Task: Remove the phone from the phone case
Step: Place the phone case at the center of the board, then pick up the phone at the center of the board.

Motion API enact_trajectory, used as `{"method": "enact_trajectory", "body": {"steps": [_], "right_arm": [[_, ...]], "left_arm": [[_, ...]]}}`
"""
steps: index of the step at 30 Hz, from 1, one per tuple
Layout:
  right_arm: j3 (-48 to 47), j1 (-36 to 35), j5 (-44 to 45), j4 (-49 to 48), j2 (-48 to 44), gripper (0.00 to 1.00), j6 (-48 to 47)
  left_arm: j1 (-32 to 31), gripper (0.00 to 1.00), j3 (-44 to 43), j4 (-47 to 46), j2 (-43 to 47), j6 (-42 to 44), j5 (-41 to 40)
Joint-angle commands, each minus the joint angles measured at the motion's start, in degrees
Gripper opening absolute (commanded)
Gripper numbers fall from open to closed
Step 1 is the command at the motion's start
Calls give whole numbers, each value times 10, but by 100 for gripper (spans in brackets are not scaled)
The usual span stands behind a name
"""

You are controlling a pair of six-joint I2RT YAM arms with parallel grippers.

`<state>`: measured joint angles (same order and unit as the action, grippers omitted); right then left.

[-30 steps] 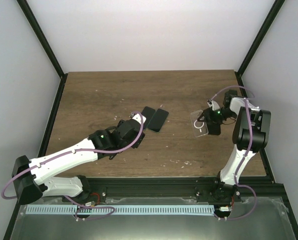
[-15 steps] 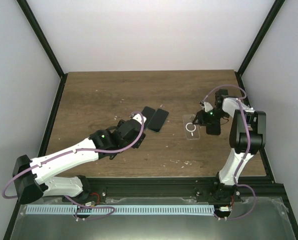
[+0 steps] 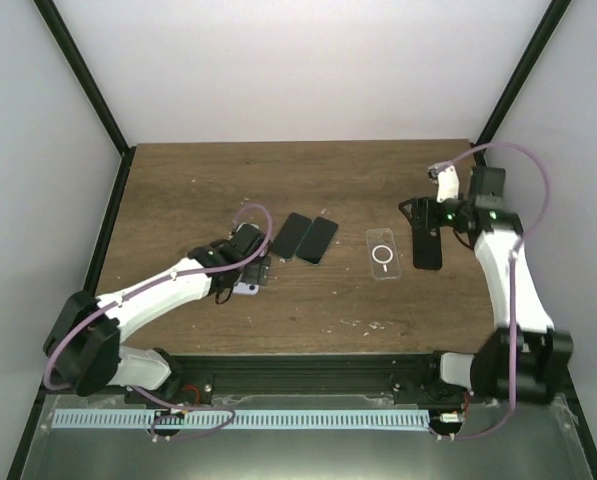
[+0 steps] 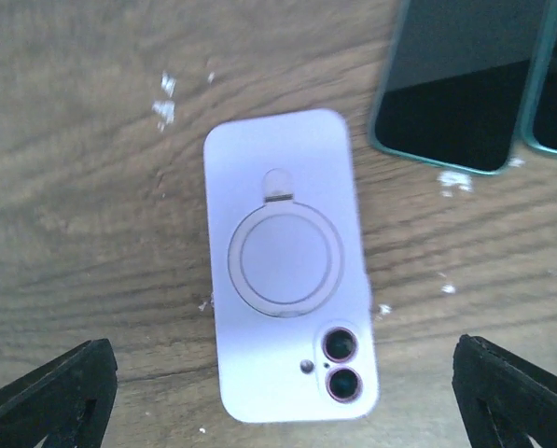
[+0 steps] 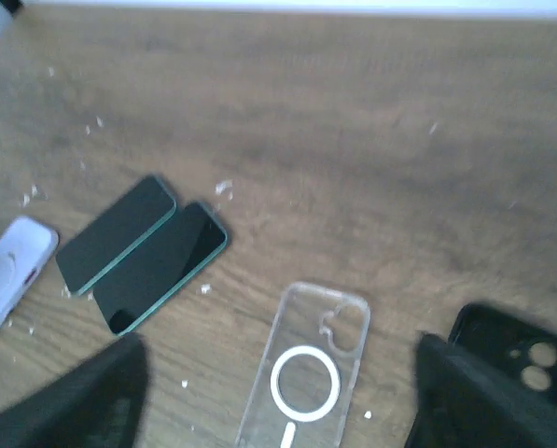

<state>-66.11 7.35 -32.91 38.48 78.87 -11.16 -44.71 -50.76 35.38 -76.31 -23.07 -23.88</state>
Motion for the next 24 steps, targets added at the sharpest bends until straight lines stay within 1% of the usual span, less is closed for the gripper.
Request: {"method": "enact_trajectory", "body": {"steps": [1, 3, 4, 8, 13, 18, 24], "right_arm": [[96, -1, 55, -169, -136, 98, 23], [135, 0, 75, -211, -171, 100, 54], [147, 0, 67, -218, -177, 100, 66], [170, 0, -36, -214, -167, 100, 64], [192, 0, -61, -212, -174, 100, 46], [201, 0, -87, -211, -177, 100, 42], [194, 0, -87, -205, -173, 100, 37]], "left_arm": [[67, 100, -11, -49, -54, -16, 80], [89, 100, -33, -48, -95, -6, 87], [98, 100, -48, -42, -118, 1, 93], [118, 100, -86, -35, -187, 10, 109], [129, 100, -119, -37, -245, 15, 115], [134, 100, -137, -26, -274, 15, 122], [140, 100, -130, -9, -265, 11, 127]]}}
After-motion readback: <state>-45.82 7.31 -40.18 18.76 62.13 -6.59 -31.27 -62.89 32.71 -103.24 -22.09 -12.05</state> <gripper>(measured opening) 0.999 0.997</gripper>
